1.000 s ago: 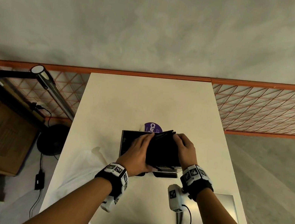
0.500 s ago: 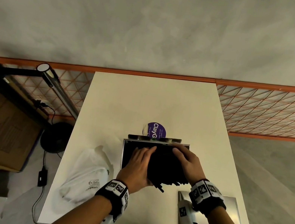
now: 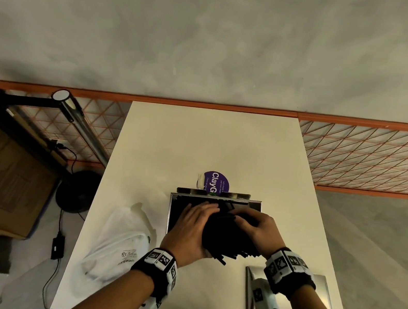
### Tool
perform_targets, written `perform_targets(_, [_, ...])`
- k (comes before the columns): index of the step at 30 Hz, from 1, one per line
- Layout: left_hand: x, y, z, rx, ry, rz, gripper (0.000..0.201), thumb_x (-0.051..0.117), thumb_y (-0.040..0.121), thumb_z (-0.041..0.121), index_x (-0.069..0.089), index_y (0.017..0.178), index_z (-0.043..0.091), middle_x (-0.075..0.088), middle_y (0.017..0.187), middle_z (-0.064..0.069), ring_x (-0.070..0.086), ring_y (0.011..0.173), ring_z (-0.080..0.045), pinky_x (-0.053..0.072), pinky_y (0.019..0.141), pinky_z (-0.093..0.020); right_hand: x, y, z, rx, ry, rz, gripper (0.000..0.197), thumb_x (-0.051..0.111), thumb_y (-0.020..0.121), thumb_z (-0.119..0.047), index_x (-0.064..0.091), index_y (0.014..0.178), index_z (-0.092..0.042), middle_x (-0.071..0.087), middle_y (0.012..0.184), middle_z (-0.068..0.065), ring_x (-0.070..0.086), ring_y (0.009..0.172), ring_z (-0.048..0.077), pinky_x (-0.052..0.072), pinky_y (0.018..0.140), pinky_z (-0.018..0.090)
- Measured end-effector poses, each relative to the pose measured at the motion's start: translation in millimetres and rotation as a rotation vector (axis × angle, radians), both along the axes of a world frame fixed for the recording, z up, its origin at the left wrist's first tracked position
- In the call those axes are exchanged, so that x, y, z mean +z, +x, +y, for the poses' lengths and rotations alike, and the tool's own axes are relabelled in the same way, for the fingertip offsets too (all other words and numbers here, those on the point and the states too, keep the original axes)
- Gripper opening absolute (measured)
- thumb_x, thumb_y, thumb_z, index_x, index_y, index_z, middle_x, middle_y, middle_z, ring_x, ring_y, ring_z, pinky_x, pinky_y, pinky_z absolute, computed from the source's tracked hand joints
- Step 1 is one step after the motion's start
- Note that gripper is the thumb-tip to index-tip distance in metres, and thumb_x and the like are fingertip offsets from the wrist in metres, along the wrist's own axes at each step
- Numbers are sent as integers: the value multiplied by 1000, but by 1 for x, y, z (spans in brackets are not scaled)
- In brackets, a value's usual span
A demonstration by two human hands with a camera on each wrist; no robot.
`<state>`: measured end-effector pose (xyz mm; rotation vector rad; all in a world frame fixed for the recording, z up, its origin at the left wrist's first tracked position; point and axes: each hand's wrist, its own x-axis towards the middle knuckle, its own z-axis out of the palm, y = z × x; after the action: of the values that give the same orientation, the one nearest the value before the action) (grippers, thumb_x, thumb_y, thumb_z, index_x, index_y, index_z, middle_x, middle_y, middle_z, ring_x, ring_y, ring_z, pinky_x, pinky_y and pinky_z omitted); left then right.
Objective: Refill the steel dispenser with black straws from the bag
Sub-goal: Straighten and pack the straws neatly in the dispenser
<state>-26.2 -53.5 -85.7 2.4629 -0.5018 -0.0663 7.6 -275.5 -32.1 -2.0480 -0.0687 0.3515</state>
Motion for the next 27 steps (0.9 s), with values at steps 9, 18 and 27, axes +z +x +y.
perform_targets(9, [5, 15, 1, 7, -5, 18, 95, 84, 62, 44, 40, 143, 23, 48, 142, 3, 37, 135, -15, 32, 119, -42, 9, 19, 8, -52, -198, 58, 25, 58, 94, -23, 71, 115, -20, 71, 113, 5, 63, 107, 22, 44, 86, 25])
perform_targets(18, [0, 19, 2, -14, 22, 26, 89, 82, 62, 47, 43, 139, 25, 50, 138, 6, 42, 132, -16, 34, 117, -38, 24, 51, 21, 171, -583, 134, 35, 50, 91, -22, 66, 119, -10, 67, 119, 16, 60, 109, 34, 45, 87, 32])
perform_targets(27, [-4, 22, 4, -29, 22, 27, 88, 87, 60, 48, 48, 134, 24, 55, 131, 5, 47, 127, -18, 36, 115, -39, 25, 77, 35, 363, -775, 251, 41, 51, 96, -39, 61, 112, -3, 64, 114, 21, 61, 103, 36, 46, 79, 34])
